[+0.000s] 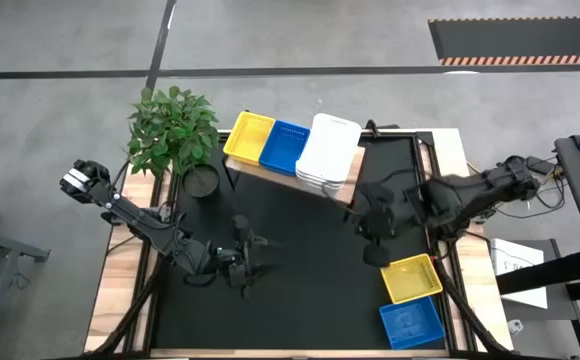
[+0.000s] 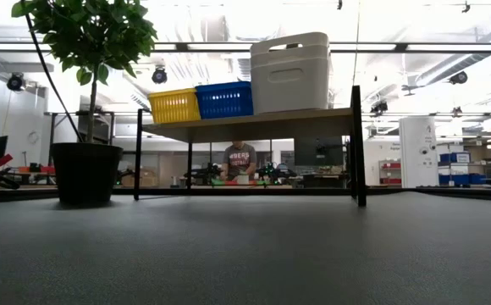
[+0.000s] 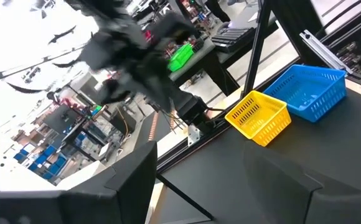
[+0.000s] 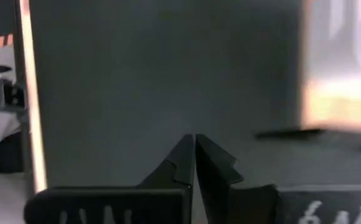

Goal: Stack baskets on shelf by color
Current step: Stack the yellow bin on top of the other yellow bins on the shelf

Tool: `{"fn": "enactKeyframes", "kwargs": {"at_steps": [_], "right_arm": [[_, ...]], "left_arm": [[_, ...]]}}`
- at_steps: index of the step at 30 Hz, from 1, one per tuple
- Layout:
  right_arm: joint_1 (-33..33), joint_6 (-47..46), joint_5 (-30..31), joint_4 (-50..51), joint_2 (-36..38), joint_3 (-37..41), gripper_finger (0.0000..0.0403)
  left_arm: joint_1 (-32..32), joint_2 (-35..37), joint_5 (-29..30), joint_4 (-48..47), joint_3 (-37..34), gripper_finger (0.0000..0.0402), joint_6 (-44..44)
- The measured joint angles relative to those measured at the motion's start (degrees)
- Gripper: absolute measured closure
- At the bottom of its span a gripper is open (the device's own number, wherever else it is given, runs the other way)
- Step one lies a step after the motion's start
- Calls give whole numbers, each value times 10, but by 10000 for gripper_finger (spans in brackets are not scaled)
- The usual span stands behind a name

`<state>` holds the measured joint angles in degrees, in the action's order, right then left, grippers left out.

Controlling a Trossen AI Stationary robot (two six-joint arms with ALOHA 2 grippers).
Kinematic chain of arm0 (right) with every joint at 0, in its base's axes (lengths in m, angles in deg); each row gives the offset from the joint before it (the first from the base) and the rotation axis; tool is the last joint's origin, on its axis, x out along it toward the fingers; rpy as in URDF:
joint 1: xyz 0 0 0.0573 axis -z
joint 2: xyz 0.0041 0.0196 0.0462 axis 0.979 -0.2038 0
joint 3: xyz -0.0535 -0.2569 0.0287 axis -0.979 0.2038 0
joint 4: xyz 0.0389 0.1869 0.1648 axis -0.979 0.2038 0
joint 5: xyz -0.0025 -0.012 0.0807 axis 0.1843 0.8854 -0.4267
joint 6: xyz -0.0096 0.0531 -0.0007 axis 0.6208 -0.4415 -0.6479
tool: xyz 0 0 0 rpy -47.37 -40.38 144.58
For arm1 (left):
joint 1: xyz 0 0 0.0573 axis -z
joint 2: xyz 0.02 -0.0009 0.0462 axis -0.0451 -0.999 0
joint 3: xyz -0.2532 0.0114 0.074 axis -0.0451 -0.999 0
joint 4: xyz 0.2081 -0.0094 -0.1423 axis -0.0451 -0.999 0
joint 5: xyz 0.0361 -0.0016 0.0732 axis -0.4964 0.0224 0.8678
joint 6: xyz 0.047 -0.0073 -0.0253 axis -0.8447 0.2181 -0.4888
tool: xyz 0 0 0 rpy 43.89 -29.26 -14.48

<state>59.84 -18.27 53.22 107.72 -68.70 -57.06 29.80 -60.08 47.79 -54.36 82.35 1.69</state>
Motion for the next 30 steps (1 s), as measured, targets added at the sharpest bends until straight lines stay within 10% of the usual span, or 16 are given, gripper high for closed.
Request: {"fn": "enactKeyframes", "kwargs": {"at_steps": [15,30], "right_arm": [[-116,-398,-92,-3,-23,194,330],[-153,-458,-170,-41,-135,245,227]], "left_arm": [[0,1,6,5,0,181,0],[0,1,7,4,-3,181,1]]}}
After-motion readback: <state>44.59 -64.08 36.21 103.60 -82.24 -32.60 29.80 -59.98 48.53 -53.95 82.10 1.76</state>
